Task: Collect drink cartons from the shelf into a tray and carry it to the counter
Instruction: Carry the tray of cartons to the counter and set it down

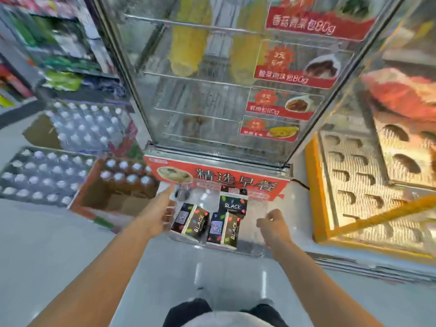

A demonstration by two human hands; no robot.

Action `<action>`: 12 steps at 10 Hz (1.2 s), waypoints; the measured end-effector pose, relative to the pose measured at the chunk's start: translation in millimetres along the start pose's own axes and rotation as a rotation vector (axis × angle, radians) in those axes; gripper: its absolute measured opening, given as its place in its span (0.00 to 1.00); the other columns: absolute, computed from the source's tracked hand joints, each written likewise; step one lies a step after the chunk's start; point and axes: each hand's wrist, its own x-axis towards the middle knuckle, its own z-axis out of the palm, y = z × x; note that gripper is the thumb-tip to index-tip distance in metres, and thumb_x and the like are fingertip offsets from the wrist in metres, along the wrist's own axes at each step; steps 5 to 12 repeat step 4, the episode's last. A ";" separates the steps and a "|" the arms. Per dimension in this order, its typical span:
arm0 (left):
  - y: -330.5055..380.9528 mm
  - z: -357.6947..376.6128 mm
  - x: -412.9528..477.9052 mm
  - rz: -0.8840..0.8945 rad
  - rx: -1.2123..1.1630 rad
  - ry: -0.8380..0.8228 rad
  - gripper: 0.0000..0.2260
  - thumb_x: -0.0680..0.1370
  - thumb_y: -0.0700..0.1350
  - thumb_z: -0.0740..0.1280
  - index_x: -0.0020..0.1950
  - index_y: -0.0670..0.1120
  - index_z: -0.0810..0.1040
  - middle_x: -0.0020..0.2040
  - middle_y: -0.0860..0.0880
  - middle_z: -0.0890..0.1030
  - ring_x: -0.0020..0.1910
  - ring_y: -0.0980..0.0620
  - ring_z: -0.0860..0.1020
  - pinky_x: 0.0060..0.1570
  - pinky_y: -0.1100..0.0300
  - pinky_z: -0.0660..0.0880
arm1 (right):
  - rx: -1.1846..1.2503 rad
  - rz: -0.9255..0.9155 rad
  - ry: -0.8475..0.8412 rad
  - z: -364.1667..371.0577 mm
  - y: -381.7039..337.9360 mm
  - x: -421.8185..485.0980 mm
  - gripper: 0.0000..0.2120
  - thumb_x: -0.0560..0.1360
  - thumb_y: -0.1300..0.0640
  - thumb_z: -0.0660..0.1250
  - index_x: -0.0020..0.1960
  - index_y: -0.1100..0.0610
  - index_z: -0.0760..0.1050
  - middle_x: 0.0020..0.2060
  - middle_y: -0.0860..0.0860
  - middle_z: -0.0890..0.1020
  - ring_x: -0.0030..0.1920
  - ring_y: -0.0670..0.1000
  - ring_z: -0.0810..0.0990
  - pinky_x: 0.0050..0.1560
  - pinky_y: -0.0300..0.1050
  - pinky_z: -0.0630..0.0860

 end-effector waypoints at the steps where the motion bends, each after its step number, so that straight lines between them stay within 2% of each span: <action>1: -2.5 -0.4 7.5 -0.003 0.042 -0.008 0.15 0.79 0.55 0.63 0.38 0.46 0.71 0.32 0.47 0.70 0.28 0.50 0.66 0.30 0.61 0.62 | -0.029 -0.002 0.046 3.2 -1.9 0.6 0.07 0.73 0.63 0.62 0.50 0.56 0.66 0.39 0.56 0.74 0.40 0.57 0.73 0.38 0.48 0.70; 2: -5.7 2.0 11.4 0.034 0.111 0.011 0.08 0.80 0.44 0.62 0.42 0.44 0.72 0.32 0.46 0.72 0.30 0.49 0.69 0.32 0.61 0.67 | -0.056 -0.005 0.060 3.1 -1.6 -2.6 0.08 0.74 0.60 0.64 0.50 0.56 0.66 0.39 0.54 0.74 0.42 0.58 0.75 0.44 0.53 0.75; 3: -5.4 4.2 13.1 0.090 0.183 0.014 0.09 0.80 0.41 0.61 0.40 0.44 0.72 0.33 0.45 0.73 0.33 0.47 0.71 0.37 0.58 0.69 | -0.081 -0.008 0.067 3.5 0.0 -4.0 0.09 0.75 0.59 0.65 0.52 0.55 0.67 0.39 0.53 0.75 0.40 0.56 0.76 0.44 0.51 0.76; 4: -4.8 3.2 12.3 0.135 0.238 0.024 0.08 0.80 0.42 0.61 0.42 0.44 0.72 0.36 0.45 0.74 0.36 0.48 0.73 0.39 0.57 0.72 | -0.050 -0.028 0.066 2.9 -2.4 -12.5 0.12 0.76 0.60 0.65 0.56 0.54 0.65 0.41 0.54 0.77 0.36 0.50 0.75 0.33 0.43 0.72; 12: -4.8 3.2 12.3 0.135 0.238 0.024 0.08 0.80 0.42 0.61 0.42 0.44 0.72 0.36 0.45 0.74 0.36 0.48 0.73 0.39 0.57 0.72 | -0.050 -0.028 0.066 2.9 -2.4 -12.5 0.12 0.76 0.60 0.65 0.56 0.54 0.65 0.41 0.54 0.77 0.36 0.50 0.75 0.33 0.43 0.72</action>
